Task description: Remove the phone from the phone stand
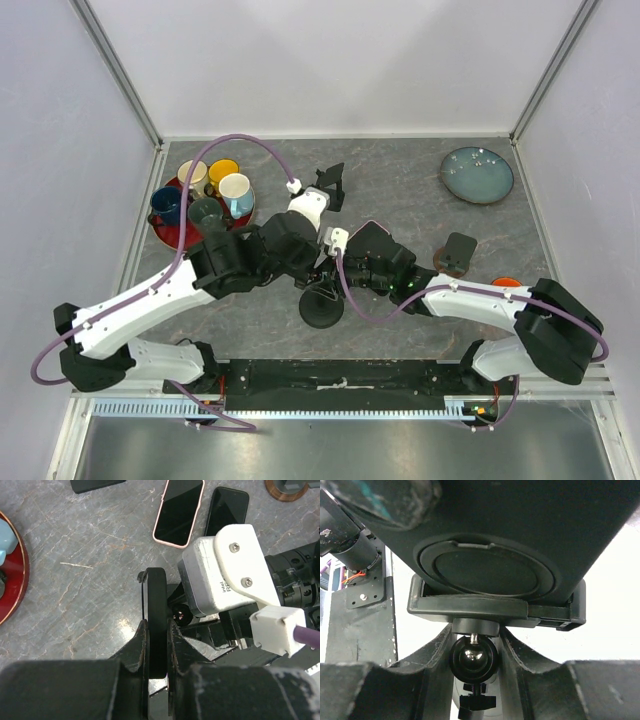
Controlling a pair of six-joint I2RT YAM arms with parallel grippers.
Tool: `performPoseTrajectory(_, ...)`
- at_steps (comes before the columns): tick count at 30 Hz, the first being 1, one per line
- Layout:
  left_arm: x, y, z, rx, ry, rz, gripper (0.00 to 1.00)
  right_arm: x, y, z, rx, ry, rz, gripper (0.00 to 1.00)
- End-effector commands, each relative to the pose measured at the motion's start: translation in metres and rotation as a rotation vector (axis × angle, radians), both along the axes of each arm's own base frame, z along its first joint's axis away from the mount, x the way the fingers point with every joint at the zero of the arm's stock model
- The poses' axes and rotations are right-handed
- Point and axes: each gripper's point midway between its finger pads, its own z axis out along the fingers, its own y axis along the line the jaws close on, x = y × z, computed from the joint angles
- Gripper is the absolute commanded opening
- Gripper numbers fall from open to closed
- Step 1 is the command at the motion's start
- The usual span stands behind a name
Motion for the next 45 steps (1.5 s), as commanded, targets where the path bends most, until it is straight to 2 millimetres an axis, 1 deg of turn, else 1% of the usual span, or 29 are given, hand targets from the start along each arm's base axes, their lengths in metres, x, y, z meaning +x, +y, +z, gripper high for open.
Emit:
performPoseTrajectory(1, -0.01, -0.015, 0.03, -0.136, -0.058, -0.129, 0.02, 0.009, 0.0, 0.013, 0.032, -0.036, -0.019, 0.01)
performPoseTrajectory(2, -0.01, -0.014, 0.028, -0.11, -0.078, -0.175, 0.02, 0.006, -0.001, 0.01, 0.029, -0.031, -0.009, 0.0)
performPoseTrajectory(3, -0.021, -0.016, 0.027, -0.129, -0.066, -0.25, 0.02, 0.005, -0.001, 0.01, 0.03, -0.029, -0.001, 0.0)
performPoseTrajectory(4, -0.021, -0.015, 0.028, -0.134, -0.072, -0.28, 0.02, 0.003, 0.0, 0.008, 0.026, -0.024, 0.005, 0.0)
performPoseTrajectory(5, -0.028, -0.017, 0.024, -0.129, -0.068, -0.349, 0.02, 0.002, -0.001, 0.006, 0.023, -0.021, 0.011, 0.0)
performPoseTrajectory(8, -0.036, -0.012, 0.03, -0.158, -0.076, -0.454, 0.02, -0.001, -0.002, 0.001, 0.008, -0.035, 0.035, 0.0)
performPoseTrajectory(10, -0.037, -0.006, 0.036, -0.178, -0.089, -0.492, 0.02, -0.002, -0.002, 0.001, 0.01, -0.039, 0.044, 0.0)
performPoseTrajectory(11, -0.044, -0.007, 0.036, -0.185, -0.084, -0.558, 0.02, -0.003, -0.002, 0.001, 0.009, -0.039, 0.046, 0.0)
performPoseTrajectory(13, -0.043, -0.002, 0.035, -0.192, -0.071, -0.578, 0.02, -0.005, -0.002, 0.001, 0.009, -0.041, 0.059, 0.0)
performPoseTrajectory(14, -0.049, -0.005, 0.036, -0.198, -0.061, -0.646, 0.02, -0.005, -0.002, 0.0, 0.008, -0.039, 0.062, 0.0)
performPoseTrajectory(17, -0.047, -0.004, 0.025, -0.19, 0.002, -0.694, 0.02, -0.008, -0.001, 0.0, 0.01, -0.039, 0.077, 0.0)
performPoseTrajectory(19, -0.037, -0.003, 0.021, -0.175, 0.007, -0.666, 0.02, -0.008, -0.001, -0.003, 0.004, -0.036, 0.075, 0.0)
performPoseTrajectory(20, -0.026, -0.003, 0.018, -0.161, 0.004, -0.613, 0.02, -0.007, -0.002, -0.003, 0.002, -0.033, 0.07, 0.0)
performPoseTrajectory(22, -0.016, -0.005, 0.018, -0.166, 0.0, -0.554, 0.02, -0.005, -0.003, -0.003, 0.005, -0.034, 0.057, 0.0)
performPoseTrajectory(23, -0.006, -0.003, 0.016, -0.176, 0.01, -0.463, 0.02, -0.002, -0.004, -0.002, 0.006, -0.031, 0.034, 0.0)
performPoseTrajectory(25, 0.001, -0.004, 0.018, -0.204, 0.005, -0.402, 0.03, 0.0, -0.005, 0.0, 0.008, -0.036, 0.013, 0.0)
performPoseTrajectory(26, 0.006, -0.001, 0.016, -0.221, 0.019, -0.327, 0.08, 0.003, -0.007, -0.001, 0.006, -0.039, -0.009, 0.0)
performPoseTrajectory(28, 0.008, 0.001, 0.022, -0.277, 0.017, -0.251, 0.14, 0.006, -0.009, 0.004, 0.019, -0.044, -0.034, 0.0)
performPoseTrajectory(29, 0.011, 0.007, 0.016, -0.275, 0.011, -0.205, 0.29, 0.008, -0.01, 0.005, 0.021, -0.049, -0.045, 0.0)
performPoseTrajectory(30, 0.009, 0.009, 0.027, -0.316, -0.024, -0.188, 0.39, 0.011, -0.011, 0.006, 0.022, -0.055, -0.063, 0.0)
performPoseTrajectory(31, 0.007, 0.01, 0.03, -0.355, -0.021, -0.158, 0.47, 0.012, -0.011, 0.007, 0.032, -0.033, -0.081, 0.0)
performPoseTrajectory(32, 0.009, 0.013, 0.023, -0.357, -0.028, -0.121, 0.62, 0.013, -0.011, 0.008, 0.035, -0.03, -0.089, 0.0)
performPoseTrajectory(33, 0.005, 0.013, 0.024, -0.375, -0.034, -0.124, 0.66, 0.015, -0.011, 0.008, 0.039, -0.023, -0.1, 0.0)
performPoseTrajectory(34, 0.002, 0.014, 0.031, -0.414, -0.047, -0.109, 0.69, 0.015, -0.011, 0.008, 0.042, -0.02, -0.104, 0.0)
performPoseTrajectory(35, 0.002, 0.016, 0.025, -0.41, -0.047, -0.093, 0.71, 0.016, -0.011, 0.009, 0.047, -0.018, -0.108, 0.0)
performPoseTrajectory(37, -0.003, 0.012, 0.025, -0.429, -0.05, -0.102, 0.73, 0.017, -0.01, 0.01, 0.053, -0.011, -0.114, 0.0)
performPoseTrajectory(42, -0.005, 0.008, -0.008, -0.336, -0.047, -0.089, 0.75, 0.017, -0.009, 0.012, 0.061, -0.001, -0.115, 0.0)
performPoseTrajectory(43, -0.004, 0.01, -0.019, -0.301, -0.051, -0.088, 0.74, 0.016, -0.009, 0.012, 0.061, 0.003, -0.114, 0.0)
performPoseTrajectory(45, 0.002, 0.012, -0.024, -0.284, -0.089, -0.058, 0.73, 0.015, -0.008, 0.012, 0.063, 0.006, -0.11, 0.0)
